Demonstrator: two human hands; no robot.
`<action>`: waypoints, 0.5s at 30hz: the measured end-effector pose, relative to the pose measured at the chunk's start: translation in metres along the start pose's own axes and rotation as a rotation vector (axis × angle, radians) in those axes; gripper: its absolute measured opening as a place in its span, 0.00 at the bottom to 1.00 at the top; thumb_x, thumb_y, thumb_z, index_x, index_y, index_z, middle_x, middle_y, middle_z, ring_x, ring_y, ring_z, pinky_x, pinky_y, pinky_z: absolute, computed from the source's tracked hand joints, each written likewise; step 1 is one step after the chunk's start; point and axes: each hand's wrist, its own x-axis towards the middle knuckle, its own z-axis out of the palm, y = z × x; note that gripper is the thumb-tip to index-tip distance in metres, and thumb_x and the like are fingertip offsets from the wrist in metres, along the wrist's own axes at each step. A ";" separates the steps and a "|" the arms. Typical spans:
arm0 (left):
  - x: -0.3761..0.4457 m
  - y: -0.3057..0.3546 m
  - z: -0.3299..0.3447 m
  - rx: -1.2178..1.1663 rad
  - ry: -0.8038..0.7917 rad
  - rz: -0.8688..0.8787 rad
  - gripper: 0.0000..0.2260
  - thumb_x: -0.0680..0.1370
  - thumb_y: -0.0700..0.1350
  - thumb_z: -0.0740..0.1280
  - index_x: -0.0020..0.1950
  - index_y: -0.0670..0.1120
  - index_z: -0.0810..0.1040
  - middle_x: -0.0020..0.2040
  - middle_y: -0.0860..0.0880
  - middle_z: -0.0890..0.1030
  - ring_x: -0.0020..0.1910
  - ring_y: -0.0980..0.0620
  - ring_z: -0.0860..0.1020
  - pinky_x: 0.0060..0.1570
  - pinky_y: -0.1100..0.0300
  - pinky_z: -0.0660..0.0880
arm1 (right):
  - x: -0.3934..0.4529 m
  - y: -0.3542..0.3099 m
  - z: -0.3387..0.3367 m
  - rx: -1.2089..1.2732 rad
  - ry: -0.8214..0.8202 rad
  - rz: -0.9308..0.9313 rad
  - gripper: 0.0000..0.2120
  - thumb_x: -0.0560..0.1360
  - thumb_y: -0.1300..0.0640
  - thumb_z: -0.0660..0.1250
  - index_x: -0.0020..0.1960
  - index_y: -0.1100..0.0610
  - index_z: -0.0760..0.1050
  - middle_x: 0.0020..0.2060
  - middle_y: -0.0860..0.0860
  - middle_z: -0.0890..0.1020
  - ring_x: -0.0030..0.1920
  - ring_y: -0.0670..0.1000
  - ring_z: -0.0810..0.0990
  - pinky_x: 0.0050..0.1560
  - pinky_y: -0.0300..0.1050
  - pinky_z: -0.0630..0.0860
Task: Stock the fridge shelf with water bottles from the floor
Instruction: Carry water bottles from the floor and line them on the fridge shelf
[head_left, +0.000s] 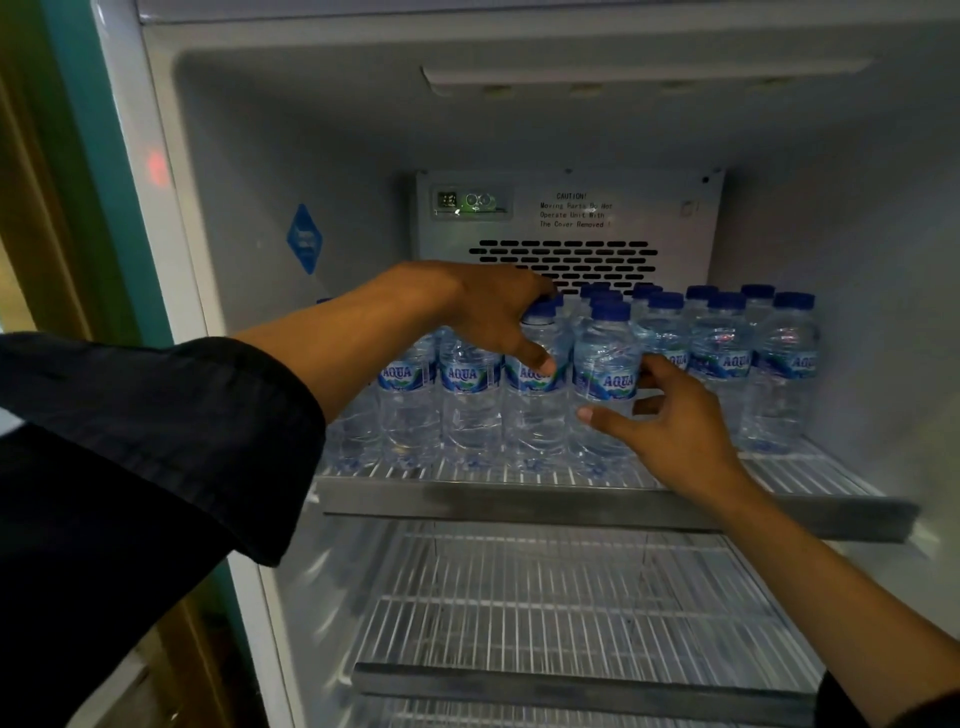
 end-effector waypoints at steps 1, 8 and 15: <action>0.000 -0.001 0.000 0.001 0.002 0.003 0.35 0.70 0.64 0.70 0.71 0.49 0.65 0.44 0.62 0.68 0.44 0.56 0.72 0.45 0.63 0.67 | 0.000 0.001 0.000 -0.002 -0.003 -0.003 0.34 0.60 0.37 0.74 0.62 0.51 0.74 0.51 0.42 0.80 0.49 0.37 0.77 0.44 0.31 0.72; 0.001 -0.005 0.003 -0.030 0.031 0.015 0.37 0.68 0.66 0.71 0.71 0.51 0.66 0.43 0.65 0.68 0.45 0.57 0.72 0.46 0.62 0.68 | -0.002 0.001 0.001 -0.006 0.003 0.000 0.35 0.59 0.35 0.73 0.62 0.46 0.69 0.49 0.36 0.76 0.48 0.34 0.75 0.41 0.26 0.70; 0.000 -0.010 0.008 -0.043 0.050 0.037 0.37 0.68 0.67 0.70 0.71 0.52 0.66 0.51 0.56 0.73 0.47 0.55 0.75 0.45 0.64 0.69 | -0.002 0.001 0.000 -0.008 0.006 0.009 0.32 0.59 0.37 0.75 0.58 0.46 0.69 0.47 0.35 0.76 0.44 0.33 0.76 0.38 0.23 0.71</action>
